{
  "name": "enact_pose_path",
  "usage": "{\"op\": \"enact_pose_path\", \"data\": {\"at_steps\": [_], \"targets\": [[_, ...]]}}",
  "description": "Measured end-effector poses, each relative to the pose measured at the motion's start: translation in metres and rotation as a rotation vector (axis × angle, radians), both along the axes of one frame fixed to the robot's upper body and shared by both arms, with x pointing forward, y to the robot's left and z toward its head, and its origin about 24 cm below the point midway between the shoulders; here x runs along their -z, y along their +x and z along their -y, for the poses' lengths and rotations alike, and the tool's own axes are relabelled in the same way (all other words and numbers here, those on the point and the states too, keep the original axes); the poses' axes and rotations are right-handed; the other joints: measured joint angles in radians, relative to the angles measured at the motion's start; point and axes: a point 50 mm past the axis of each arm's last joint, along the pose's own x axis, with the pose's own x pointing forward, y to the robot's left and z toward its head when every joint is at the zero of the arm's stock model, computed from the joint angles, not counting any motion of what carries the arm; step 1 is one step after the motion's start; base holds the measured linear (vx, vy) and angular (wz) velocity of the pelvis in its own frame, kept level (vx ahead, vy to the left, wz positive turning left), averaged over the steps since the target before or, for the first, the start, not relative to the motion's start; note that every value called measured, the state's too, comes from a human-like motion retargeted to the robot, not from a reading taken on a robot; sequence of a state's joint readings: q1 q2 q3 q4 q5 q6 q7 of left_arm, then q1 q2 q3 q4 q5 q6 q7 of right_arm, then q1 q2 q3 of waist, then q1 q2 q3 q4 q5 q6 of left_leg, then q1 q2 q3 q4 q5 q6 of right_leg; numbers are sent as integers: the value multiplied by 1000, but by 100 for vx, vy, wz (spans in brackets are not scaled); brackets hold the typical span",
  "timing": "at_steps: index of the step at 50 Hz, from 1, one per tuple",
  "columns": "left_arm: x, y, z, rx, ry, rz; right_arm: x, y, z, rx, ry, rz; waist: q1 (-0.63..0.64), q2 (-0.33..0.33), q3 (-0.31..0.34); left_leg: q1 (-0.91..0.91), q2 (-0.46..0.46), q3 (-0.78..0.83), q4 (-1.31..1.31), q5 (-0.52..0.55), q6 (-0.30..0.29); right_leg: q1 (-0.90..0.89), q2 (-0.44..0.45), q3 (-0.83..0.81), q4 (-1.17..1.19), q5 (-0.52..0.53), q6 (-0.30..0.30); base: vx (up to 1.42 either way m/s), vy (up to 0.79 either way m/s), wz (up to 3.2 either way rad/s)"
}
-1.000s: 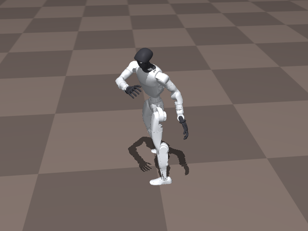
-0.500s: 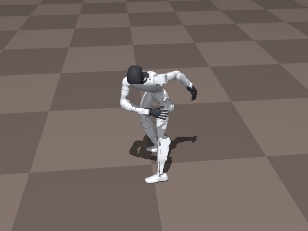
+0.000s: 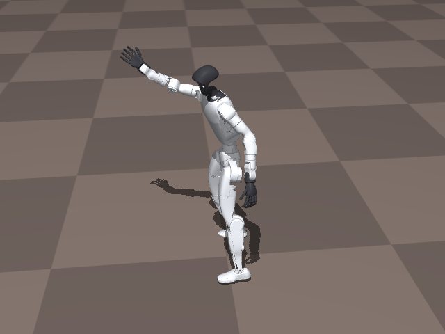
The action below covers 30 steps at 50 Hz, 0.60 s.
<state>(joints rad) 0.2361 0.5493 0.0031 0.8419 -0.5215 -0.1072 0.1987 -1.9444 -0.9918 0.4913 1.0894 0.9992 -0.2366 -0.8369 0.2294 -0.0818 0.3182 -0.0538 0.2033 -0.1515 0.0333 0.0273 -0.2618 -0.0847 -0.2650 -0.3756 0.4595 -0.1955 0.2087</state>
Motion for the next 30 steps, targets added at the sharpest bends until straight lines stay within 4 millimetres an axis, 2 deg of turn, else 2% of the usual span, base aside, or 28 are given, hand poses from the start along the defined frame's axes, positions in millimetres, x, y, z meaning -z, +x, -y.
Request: {"op": "enact_pose_path", "data": {"at_steps": [3,6,10,13,19,25,30], "targets": [[4,2,4,-3,-20,0,-12,-8,-14,62,-150,16,-69,38,-55,40,20,34,4,-22,0,43,29,24,-57,14,-6,14,5,-57],[9,6,13,68,-47,-30,-22,-13,-30,84,-317,29,-120,93,-97,66,59,77,40,-72,0,70,69,49,-87,14,-16,13,2,-69],[14,13,21,131,-74,-69,-16,-5,-46,27,-429,35,-183,148,-137,122,60,133,26,-78,0,121,87,104,-186,53,-21,10,12,-74],[19,21,30,171,-87,-85,5,9,-53,-75,-488,45,-212,190,-168,157,71,182,17,-90,0,138,104,143,-233,73,-22,7,9,-76],[26,42,52,267,-113,-108,65,34,-78,-474,-515,178,-288,252,-211,211,64,289,-18,-102,0,118,110,238,-277,101,-29,2,12,-83],[25,73,71,379,-90,-107,129,43,-97,-720,-391,304,-370,287,-209,250,33,407,-44,-111,0,51,103,353,-268,120,-39,-4,14,-96],[11,116,97,512,-38,-13,173,48,-109,-837,-220,346,-429,304,-176,274,-2,491,-62,-116,0,11,95,439,-287,149,-49,-8,14,-88]]}}
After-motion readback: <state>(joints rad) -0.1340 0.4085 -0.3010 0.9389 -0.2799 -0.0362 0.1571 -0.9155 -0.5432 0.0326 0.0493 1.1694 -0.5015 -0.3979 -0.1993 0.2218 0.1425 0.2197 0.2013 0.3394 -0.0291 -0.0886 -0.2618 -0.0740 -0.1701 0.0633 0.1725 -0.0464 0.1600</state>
